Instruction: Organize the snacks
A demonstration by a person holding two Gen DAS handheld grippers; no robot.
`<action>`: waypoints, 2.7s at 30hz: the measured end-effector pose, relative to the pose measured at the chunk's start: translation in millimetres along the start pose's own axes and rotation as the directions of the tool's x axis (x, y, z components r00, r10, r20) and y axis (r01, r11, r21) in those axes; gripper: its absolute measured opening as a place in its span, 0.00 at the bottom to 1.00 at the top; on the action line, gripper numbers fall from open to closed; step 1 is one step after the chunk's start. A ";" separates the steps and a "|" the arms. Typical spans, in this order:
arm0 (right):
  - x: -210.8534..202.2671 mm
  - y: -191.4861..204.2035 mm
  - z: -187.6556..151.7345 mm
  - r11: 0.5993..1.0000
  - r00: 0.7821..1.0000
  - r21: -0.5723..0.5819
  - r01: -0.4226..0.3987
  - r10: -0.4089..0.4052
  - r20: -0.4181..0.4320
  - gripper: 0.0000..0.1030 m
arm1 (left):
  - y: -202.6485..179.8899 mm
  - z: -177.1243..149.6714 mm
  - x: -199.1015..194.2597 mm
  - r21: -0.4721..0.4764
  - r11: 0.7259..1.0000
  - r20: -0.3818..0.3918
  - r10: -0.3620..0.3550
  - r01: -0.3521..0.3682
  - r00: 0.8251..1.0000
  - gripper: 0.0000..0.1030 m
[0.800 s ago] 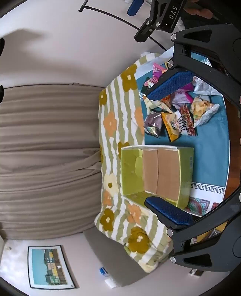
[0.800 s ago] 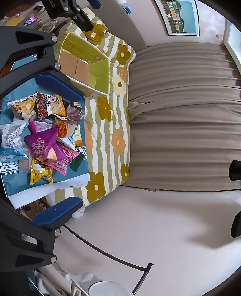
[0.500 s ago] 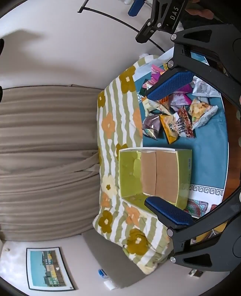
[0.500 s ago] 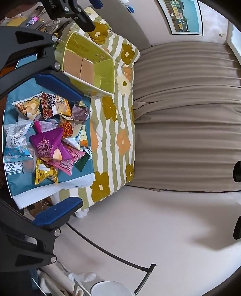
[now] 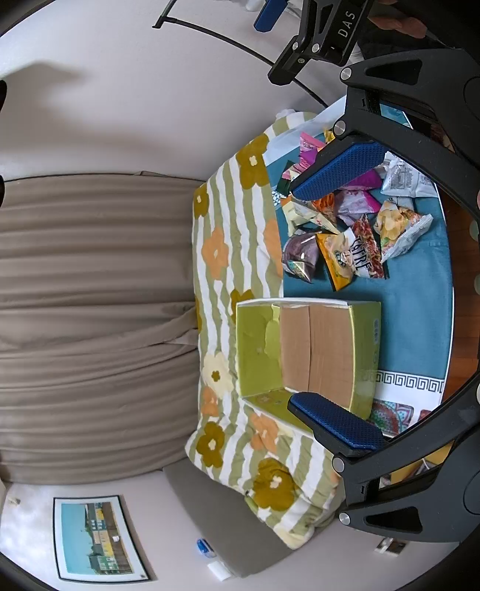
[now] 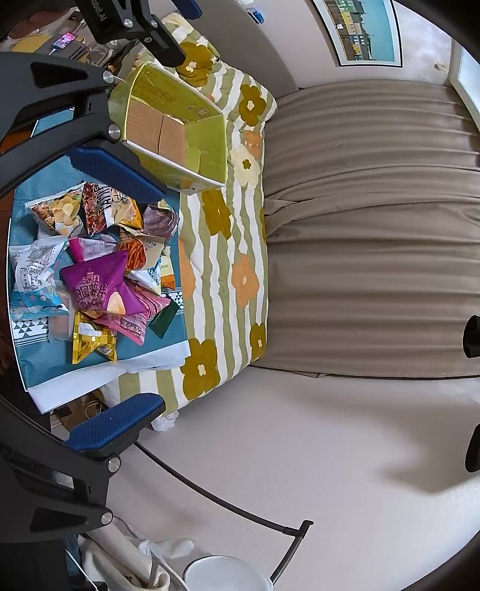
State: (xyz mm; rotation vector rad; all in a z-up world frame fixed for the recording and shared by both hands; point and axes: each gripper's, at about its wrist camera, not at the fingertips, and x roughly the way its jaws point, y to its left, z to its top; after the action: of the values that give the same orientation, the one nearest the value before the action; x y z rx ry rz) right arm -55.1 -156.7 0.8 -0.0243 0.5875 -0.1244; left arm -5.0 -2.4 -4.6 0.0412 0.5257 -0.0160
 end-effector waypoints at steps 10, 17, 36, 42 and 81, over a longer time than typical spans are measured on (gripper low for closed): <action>-1.3 -0.6 2.9 1.000 1.000 0.005 -0.006 0.006 0.003 1.00 | -1.7 1.4 -2.8 -0.001 1.000 0.002 0.003 -0.003 1.000 1.00; -0.6 -0.3 3.0 1.000 1.000 0.006 -0.010 0.010 0.006 1.00 | -3.6 0.8 -3.9 0.000 1.000 0.003 0.004 -0.004 1.000 1.00; -0.2 0.1 0.7 1.000 1.000 0.007 -0.012 0.012 0.007 1.00 | -1.7 1.0 -2.1 -0.001 1.000 0.001 -0.002 0.002 1.000 1.00; 0.0 0.7 0.6 1.000 1.000 0.008 -0.013 0.013 0.008 1.00 | -1.4 1.7 -1.5 -0.001 1.000 0.000 -0.001 0.001 1.000 1.00; 17.0 -4.5 4.4 0.999 0.999 0.047 0.022 -0.020 -0.029 1.00 | 4.0 10.8 38.2 0.006 0.996 -0.104 -0.091 0.092 0.990 1.00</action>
State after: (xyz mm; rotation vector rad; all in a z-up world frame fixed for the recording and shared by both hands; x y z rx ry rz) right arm -39.2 -163.4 -4.6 0.0174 0.6132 -0.1593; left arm 33.5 0.9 -14.2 0.0286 0.6308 -0.1064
